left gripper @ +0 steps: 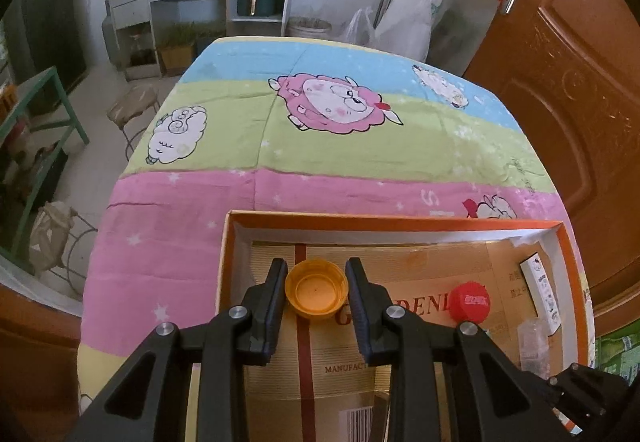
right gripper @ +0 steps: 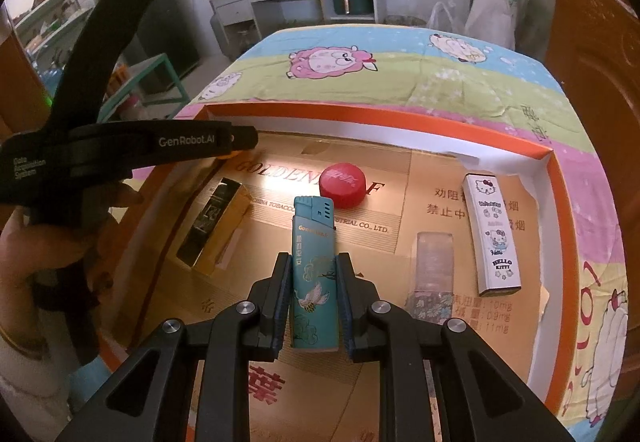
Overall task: Organize rigid objects
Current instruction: 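Open both grippers to release the orange cap and lighter in the lid, then withdraw both grippers from the lid toward the remaining caps and tin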
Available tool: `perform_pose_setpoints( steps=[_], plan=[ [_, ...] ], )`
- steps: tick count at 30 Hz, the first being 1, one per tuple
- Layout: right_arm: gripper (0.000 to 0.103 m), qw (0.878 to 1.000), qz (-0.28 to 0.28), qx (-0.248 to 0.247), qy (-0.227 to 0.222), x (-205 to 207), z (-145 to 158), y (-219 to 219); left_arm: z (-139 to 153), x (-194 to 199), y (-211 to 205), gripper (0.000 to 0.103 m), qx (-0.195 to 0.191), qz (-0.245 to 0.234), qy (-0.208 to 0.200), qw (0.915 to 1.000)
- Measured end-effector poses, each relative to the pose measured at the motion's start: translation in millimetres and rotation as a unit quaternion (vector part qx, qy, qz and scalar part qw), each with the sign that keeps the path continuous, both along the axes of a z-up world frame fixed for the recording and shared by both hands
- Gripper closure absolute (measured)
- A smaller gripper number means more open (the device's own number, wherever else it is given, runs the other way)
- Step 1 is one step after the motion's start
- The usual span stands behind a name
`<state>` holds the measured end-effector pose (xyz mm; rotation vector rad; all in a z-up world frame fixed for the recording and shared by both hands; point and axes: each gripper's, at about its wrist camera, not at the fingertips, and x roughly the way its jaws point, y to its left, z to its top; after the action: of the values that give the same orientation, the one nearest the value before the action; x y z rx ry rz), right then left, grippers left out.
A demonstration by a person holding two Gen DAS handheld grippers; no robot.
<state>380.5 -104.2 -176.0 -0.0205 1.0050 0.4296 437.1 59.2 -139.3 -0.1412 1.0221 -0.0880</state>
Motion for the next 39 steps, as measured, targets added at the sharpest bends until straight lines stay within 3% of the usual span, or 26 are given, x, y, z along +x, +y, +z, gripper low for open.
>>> perform_pose_setpoints(
  steps=[16, 18, 20, 24, 39],
  plan=[
    [0.079, 1.0, 0.0, -0.01, -0.011, -3, -1, 3, -2, 1, -6, 0.071, 0.014, -0.01, 0.004, 0.9998],
    [0.077, 1.0, 0.001, -0.011, -0.012, -4, -1, 3, -2, 1, -6, 0.067, 0.013, -0.011, 0.004, 0.9998],
    [0.073, 1.0, 0.001, -0.013, -0.014, -4, 0, 3, -2, 1, -6, 0.057, 0.01, -0.013, 0.004, 0.9999],
    [0.073, 1.0, 0.0, -0.014, -0.017, -5, 2, 2, 3, -3, -8, 0.05, 0.006, -0.017, -0.006, 0.9998],
    [0.073, 0.999, -0.007, -0.009, -0.036, -25, 25, -3, 34, -36, -16, 0.05, 0.013, -0.033, -0.043, 0.9984]
  ],
)
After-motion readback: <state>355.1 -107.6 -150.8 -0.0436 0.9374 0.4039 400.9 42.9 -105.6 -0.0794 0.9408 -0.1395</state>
